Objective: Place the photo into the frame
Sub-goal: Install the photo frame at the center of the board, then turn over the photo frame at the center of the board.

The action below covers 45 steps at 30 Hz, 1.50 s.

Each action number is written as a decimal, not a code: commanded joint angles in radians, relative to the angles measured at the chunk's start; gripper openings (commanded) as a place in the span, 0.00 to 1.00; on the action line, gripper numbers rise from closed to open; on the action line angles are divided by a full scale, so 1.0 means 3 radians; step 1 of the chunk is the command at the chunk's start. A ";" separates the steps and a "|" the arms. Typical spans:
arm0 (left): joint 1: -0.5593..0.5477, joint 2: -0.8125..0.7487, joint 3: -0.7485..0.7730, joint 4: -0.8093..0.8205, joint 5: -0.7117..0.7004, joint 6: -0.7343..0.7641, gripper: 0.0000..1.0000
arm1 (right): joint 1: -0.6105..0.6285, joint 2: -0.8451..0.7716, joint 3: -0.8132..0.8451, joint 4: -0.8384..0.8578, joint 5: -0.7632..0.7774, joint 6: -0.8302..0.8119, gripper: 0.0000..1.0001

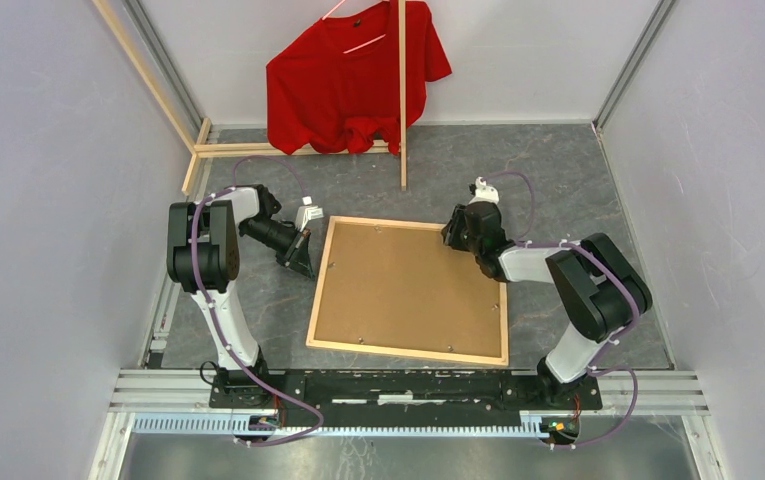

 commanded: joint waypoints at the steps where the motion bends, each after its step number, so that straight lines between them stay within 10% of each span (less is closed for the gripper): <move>1: 0.0022 -0.0013 0.0016 -0.0059 0.0091 0.0148 0.02 | -0.0063 -0.0143 0.0100 -0.0027 0.0148 -0.0204 0.35; 9: 0.0100 -0.0250 0.0178 -0.0232 0.0014 0.0107 0.12 | 0.0240 -0.0746 0.0146 -0.0037 -0.0840 -0.0868 0.65; 14: 0.0126 -0.0677 0.0223 -0.0476 -0.0018 0.0245 0.41 | 0.0900 -0.1066 0.0254 -0.1022 -0.1328 -0.1687 0.84; 25: 0.0063 -0.2141 -0.0793 -0.0739 -0.0108 0.1241 0.78 | 0.2278 -0.1315 -0.0044 -0.1749 -0.1137 -0.2168 0.78; 45: -0.0049 -0.3580 -0.1554 -0.0465 -0.0282 0.1892 0.91 | 0.2911 -0.0889 -0.0058 -0.1863 -0.0207 -0.2227 0.61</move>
